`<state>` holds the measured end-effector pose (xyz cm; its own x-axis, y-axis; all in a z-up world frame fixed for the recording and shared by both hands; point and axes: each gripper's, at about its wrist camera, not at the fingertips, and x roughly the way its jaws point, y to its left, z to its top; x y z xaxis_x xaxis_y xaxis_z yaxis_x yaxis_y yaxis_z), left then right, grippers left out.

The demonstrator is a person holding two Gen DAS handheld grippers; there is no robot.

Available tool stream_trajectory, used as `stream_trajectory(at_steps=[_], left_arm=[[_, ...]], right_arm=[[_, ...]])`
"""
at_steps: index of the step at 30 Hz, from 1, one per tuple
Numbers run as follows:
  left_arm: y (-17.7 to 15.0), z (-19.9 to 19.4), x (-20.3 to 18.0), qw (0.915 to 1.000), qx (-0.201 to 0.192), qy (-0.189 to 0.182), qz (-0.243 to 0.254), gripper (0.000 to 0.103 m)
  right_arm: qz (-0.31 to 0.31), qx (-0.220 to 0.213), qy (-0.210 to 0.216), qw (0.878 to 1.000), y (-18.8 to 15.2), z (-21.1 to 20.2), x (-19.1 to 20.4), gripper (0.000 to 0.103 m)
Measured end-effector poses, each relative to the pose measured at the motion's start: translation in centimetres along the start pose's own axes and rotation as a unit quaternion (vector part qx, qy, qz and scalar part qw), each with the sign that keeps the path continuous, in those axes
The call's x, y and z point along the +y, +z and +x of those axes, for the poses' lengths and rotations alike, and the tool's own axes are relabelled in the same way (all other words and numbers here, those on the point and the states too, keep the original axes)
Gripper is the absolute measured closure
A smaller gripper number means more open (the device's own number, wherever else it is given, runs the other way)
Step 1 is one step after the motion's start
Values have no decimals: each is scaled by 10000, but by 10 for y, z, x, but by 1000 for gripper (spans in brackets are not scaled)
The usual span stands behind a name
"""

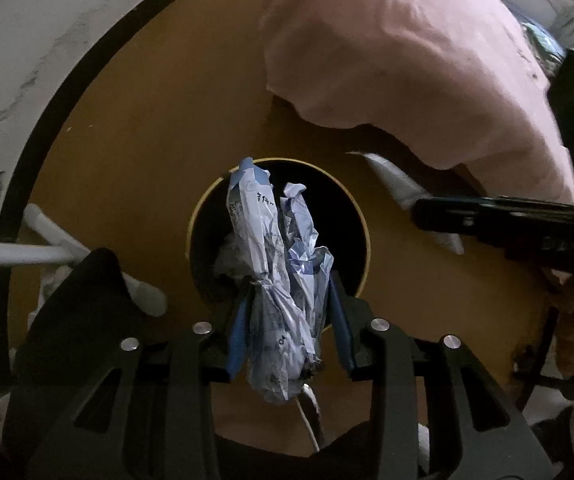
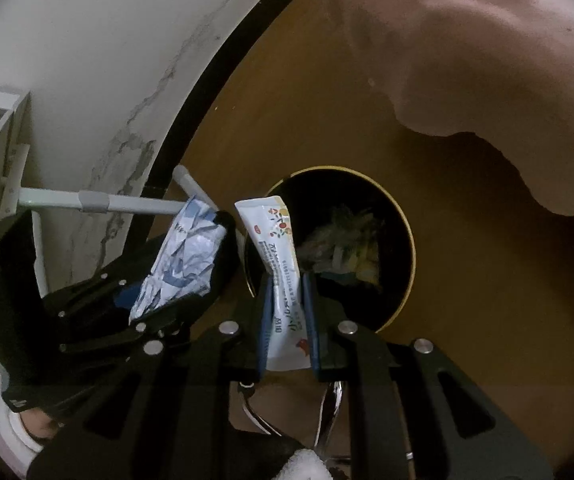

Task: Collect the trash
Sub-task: 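Open both grippers to drop the paper and wrapper into the bin, then return to the desk and grasp the red-and-yellow box with the right gripper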

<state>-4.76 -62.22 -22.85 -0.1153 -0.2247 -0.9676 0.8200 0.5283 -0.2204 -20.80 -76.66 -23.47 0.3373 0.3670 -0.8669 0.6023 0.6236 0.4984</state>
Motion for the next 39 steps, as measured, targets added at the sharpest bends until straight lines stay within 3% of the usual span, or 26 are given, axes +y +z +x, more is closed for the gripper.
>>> stream_trajectory(at_steps=[1, 2, 3, 4, 6, 8, 10, 12, 15, 17, 19, 22, 25, 26, 28, 30, 32, 34, 35, 37, 38, 39], left_arm=[[-3, 2, 3, 10000, -2, -37, 44, 56], [0, 2, -1, 9999, -31, -98, 72, 34], [1, -1, -3, 9998, -169, -60, 75, 14], [0, -8, -6, 9993, -367, 12, 88, 11], [-3, -16, -15, 9984, -533, -14, 176, 11], [-4, -26, -26, 9976, -597, -123, 314, 11], [-7, -48, -40, 9951, -842, -175, 480, 11], [-16, -95, -55, 9857, -1528, -76, 709, 11], [-36, -173, -62, 9613, -2581, 250, 935, 6], [-52, -214, -53, 9453, -3066, 592, 945, 6], [-70, -247, -29, 9334, -3401, 894, 712, 7], [-104, -290, 26, 9171, -3795, 1207, -179, 6], [-144, -325, 89, 8932, -4040, 1578, -1188, 6], [-164, -336, 117, 8805, -4070, 1813, -1620, 6], [-188, -349, 149, 8646, -4023, 2128, -2129, 6], [-222, -361, 193, 8389, -3891, 2534, -2841, 6], [-261, -373, 236, 8136, -3787, 2695, -3494, 6], [-288, -381, 263, 7988, -3718, 2821, -3796, 6], [-304, -386, 286, 7907, -3547, 3098, -3911, 6], [-319, -392, 317, 7819, -3245, 3517, -3996, 6], [-329, -395, 342, 7835, -3086, 3631, -3988, 6], [-336, -396, 363, 7917, -3000, 3611, -3909, 6]], right_arm=[[31, 18, 34, 10000, 3, 2, 2, 81], [95, 7, 59, 9999, 4, -1, 0, 71], [161, -74, 57, 9998, 6, -5, 0, 31], [200, -192, -16, 9996, 6, -10, 1, 13], [234, -530, -236, 9980, 8, -29, 0, 13], [174, -926, -899, 9915, 8, -55, 6, 12], [-37, -1545, -1456, 9772, 4, -88, 19, 12], [-263, -2528, -2215, 9415, -6, -128, 40, 6], [-615, -3784, -2844, 8787, -25, -172, 68, 6], [-870, -4153, -2949, 8561, -35, -179, 85, 6], [-1048, -4057, -2856, 8619, -36, -173, 99, 6], [-1248, -3615, -2505, 8894, -29, -157, 122, 6], [-1504, -3533, -2176, 8973, -30, -154, 149, 6], [-1565, -3544, -2058, 8986, -32, -152, 160, 6], [-1690, -3549, -1689, 9039, -28, -154, 186, 6], [-1835, -3457, -1232, 9120, -19, -148, 218, 6], [-2002, -3238, -857, 9207, -11, -136, 252, 6], [-2152, -3093, -621, 9242, -3, -127, 277, 6], [-2292, -3009, -534, 9241, -2, -120, 294, 6], [-2719, -2884, -549, 9164, -2, -108, 331, 6], [-2873, -2872, -600, 9118, -3, -102, 346, 6], [-2944, -2860, -598, 9099, -3, -98, 356, 6]])
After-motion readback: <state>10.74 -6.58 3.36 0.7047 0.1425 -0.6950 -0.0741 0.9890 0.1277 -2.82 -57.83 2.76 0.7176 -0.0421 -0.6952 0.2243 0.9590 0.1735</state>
